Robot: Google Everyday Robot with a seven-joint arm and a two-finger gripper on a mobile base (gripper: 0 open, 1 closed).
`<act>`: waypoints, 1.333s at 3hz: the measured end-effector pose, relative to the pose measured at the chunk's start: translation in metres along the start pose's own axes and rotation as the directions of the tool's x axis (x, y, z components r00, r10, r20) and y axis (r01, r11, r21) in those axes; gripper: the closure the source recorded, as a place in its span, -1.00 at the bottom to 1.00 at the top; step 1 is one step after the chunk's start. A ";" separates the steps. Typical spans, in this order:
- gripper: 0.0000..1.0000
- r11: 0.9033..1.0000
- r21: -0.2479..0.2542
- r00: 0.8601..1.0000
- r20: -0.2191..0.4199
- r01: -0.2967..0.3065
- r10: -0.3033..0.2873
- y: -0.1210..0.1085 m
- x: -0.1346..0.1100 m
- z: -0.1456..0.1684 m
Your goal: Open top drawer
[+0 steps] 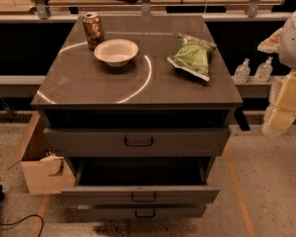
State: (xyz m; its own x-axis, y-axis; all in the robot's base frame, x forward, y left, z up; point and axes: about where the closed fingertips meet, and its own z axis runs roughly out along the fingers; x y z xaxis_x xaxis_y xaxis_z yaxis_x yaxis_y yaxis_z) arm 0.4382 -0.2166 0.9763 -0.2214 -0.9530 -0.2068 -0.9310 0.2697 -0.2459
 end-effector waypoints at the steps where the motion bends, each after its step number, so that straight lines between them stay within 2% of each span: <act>1: -1.00 1.000 0.000 1.000 0.000 0.000 0.000 0.000 0.000 0.000; 2: -1.00 1.000 -0.016 0.997 0.073 -0.018 0.019 0.006 0.003 0.011; 3: -1.00 0.999 -0.038 0.975 0.224 0.004 0.005 0.024 -0.002 0.040; 4: -1.00 0.998 -0.038 0.950 0.311 0.049 -0.035 0.042 -0.006 0.077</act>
Offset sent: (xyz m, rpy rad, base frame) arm -0.0121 -0.0020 -0.0478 0.2883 0.0127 0.0134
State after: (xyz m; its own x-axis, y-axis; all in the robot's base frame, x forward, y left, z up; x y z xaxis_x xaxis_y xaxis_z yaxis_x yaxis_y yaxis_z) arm 0.4228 -0.1893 0.8944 -0.0878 -0.8713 -0.4828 -0.9511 0.2174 -0.2195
